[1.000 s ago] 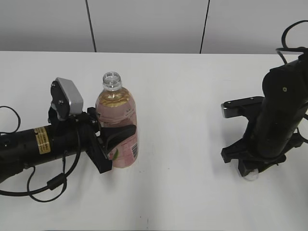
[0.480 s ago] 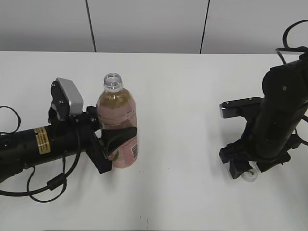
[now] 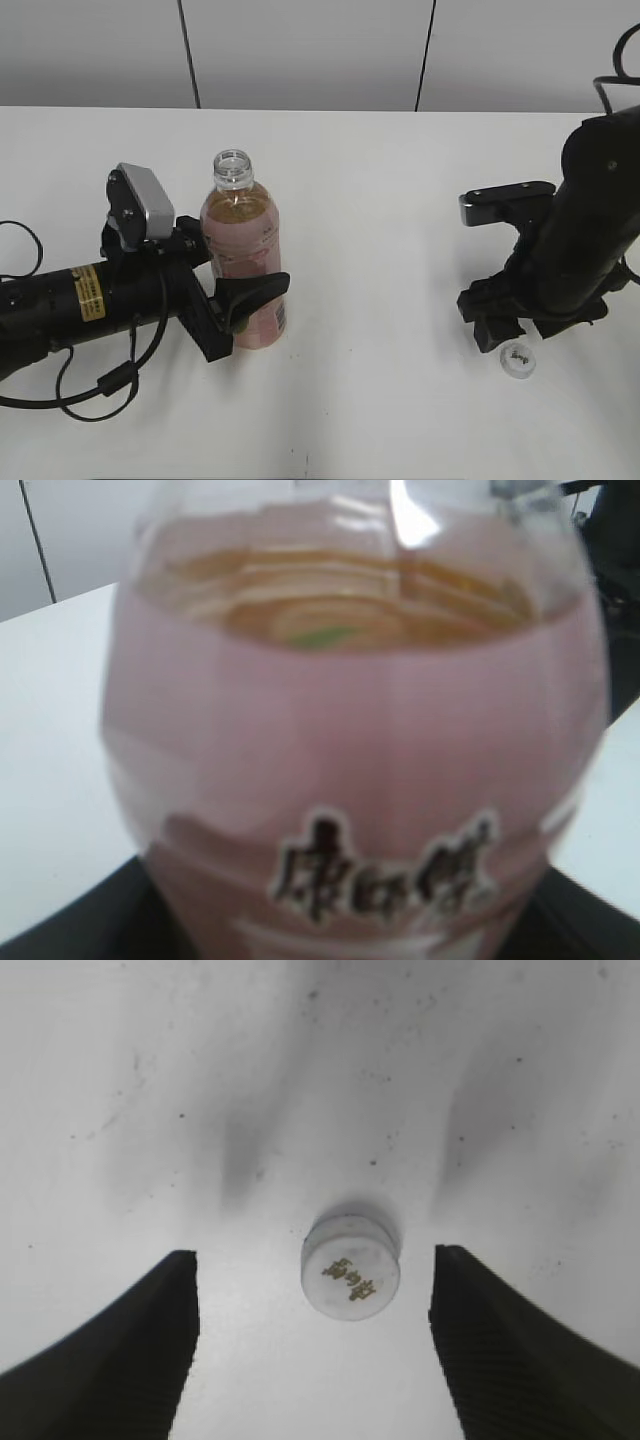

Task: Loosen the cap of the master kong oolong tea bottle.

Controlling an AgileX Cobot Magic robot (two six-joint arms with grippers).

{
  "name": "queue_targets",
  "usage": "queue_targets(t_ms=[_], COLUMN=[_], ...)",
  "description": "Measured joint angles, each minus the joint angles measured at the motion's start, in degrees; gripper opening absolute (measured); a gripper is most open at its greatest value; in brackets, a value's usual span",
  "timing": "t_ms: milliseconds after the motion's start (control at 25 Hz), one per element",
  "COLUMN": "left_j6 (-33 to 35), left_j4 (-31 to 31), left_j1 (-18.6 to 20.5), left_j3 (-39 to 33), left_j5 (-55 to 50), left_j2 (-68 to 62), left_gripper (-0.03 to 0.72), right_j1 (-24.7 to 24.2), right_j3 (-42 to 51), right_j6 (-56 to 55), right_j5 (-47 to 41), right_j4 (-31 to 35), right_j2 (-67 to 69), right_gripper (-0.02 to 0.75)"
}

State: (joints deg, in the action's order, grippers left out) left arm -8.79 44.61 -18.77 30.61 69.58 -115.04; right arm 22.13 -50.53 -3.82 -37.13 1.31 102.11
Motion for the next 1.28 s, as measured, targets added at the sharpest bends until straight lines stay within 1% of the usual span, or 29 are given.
queue_targets(t_ms=[160,320,920,1280], left_j6=[0.0,0.0,-0.1,1.3], left_j4=[-0.4,-2.5,-6.9,-7.2], left_j1=[0.0,0.0,0.1,0.1], left_j3=[-1.0,-3.5,-11.7,-16.6], left_j5=[0.0,-0.1,-0.2,-0.3], left_j2=[0.0,0.1,5.6,10.4], left_gripper=[0.498,0.511,0.512,0.512], right_j1=[0.0,0.0,0.0,0.0], right_j3=[0.0,0.0,0.0,0.0], right_j6=[0.0,0.1,0.6,0.7], right_j5=[-0.1,-0.1,-1.5,-2.5], right_j4=[0.0,0.0,0.0,0.0], right_j2=[-1.4,-2.3,-4.9,-5.3], right_gripper=[0.549,0.552,0.553,0.553])
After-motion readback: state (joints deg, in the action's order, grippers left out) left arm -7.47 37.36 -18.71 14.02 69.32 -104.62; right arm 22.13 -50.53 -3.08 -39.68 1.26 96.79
